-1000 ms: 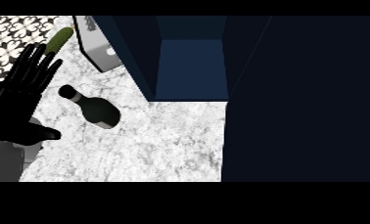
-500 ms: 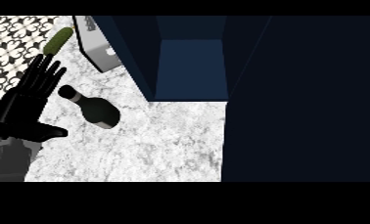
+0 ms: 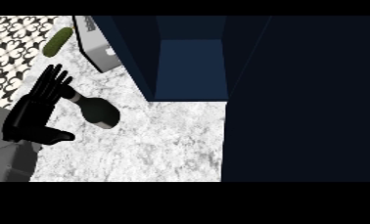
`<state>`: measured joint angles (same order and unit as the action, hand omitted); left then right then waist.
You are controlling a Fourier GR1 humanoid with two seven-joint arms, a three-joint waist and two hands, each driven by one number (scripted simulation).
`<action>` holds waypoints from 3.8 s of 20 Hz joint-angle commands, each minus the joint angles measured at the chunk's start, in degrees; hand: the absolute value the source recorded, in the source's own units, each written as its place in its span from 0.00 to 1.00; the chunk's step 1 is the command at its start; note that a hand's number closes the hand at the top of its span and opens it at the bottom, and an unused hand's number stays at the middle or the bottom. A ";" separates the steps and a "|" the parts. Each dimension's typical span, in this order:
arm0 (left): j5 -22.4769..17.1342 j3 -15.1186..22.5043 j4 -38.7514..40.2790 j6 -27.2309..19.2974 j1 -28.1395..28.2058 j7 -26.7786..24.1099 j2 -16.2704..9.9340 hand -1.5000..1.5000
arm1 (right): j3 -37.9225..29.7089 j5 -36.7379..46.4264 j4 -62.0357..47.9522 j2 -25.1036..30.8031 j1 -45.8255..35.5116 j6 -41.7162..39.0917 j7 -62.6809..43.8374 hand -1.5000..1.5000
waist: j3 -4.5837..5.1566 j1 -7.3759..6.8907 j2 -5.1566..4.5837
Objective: Pick up the wine, place it into the cabinet and close the cabinet
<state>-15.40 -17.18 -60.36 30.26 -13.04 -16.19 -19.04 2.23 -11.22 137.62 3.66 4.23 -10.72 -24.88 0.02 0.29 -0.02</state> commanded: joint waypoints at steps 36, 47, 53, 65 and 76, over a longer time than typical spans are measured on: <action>13.50 2.29 47.85 5.47 -13.76 -31.87 -0.87 0.00 | -1.28 -0.24 1.06 -0.43 -0.85 -1.17 0.61 0.00 | 0.14 0.74 -0.40; 12.83 1.86 49.30 7.51 -15.41 -31.16 0.53 1.00 | 2.70 5.06 -1.66 -2.07 -0.53 -1.08 2.60 0.00 | 0.22 1.03 -0.58; 13.40 2.44 49.60 7.73 -15.35 -31.90 1.24 1.00 | -3.89 -2.72 -0.24 0.79 -1.28 -2.14 0.58 0.00 | 0.23 1.52 -0.69; 13.78 3.30 45.92 -4.56 -5.26 -40.29 9.44 1.00 | -2.80 0.70 -2.34 -0.57 2.73 -3.42 5.05 0.00 | 0.03 -0.21 0.00; 8.47 4.53 30.36 -0.40 5.68 -38.39 11.64 1.00 | -1.25 3.03 -4.05 -1.41 -1.70 -0.84 2.37 0.00 | -0.04 -1.17 0.16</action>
<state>-7.87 -15.97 -28.99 22.49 -11.40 -53.71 -9.78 -0.85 -10.11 134.91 3.20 4.86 -13.01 -21.43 -0.88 -0.82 0.82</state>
